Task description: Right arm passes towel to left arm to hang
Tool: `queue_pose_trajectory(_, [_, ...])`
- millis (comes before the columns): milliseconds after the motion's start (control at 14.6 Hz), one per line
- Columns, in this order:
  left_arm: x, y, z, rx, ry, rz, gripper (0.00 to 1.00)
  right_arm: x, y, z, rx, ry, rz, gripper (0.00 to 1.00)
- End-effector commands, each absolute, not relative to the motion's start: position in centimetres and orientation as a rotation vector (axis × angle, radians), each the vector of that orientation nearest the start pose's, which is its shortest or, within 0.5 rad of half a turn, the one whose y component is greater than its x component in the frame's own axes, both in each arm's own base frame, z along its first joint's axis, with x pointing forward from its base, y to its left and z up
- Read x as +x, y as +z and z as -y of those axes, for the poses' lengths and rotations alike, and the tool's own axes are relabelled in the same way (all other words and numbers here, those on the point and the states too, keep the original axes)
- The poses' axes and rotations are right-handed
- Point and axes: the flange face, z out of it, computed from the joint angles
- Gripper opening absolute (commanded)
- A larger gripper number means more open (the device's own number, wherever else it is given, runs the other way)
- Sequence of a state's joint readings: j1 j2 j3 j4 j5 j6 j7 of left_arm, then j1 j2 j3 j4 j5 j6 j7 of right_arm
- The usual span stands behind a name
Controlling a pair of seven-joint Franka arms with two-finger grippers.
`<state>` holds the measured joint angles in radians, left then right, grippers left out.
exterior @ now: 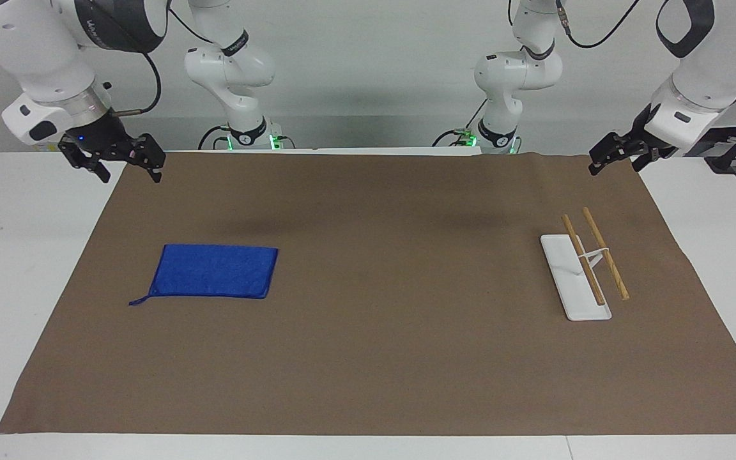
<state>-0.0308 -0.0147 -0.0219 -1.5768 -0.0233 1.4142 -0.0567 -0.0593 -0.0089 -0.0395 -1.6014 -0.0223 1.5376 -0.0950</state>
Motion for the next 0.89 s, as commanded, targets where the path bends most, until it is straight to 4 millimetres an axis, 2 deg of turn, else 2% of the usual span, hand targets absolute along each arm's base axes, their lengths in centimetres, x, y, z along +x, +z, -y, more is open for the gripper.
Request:
queue_pose_trajectory(0, [52.5, 61.8, 2.7, -3.135, 0.21, 0.026, 1.0, 54.0, 61.2, 6.1, -3.139, 0.092, -0.031, 1.0])
queue_pose_trajectory(206, [52.5, 61.8, 2.7, -3.135, 0.212, 0.026, 1.0, 53.8, 61.0, 6.0, -3.127, 0.107, -0.069, 1.0])
queue_pose_trajectory(343, [52.5, 61.8, 2.7, -3.135, 0.212, 0.026, 1.0, 54.1, 60.2, 5.2, -3.132, 0.086, -0.051, 1.0])
queue_pose_trajectory(618, [52.5, 61.7, 2.8, -3.135, 0.222, 0.021, 1.0, 55.2, 53.0, 5.9, -3.135, 0.033, -0.073, 1.0])
queue_pose_trajectory(686, [52.4, 61.7, 2.9, -3.135, 0.224, 0.018, 1.0, 55.4, 51.0, 5.6, -3.137, 0.014, -0.064, 1.0])
queue_pose_trajectory(824, [52.4, 61.7, 2.9, -3.135, 0.227, 0.016, 1.0, 55.5, 44.8, 5.1, -3.138, -0.024, -0.059, 1.0])
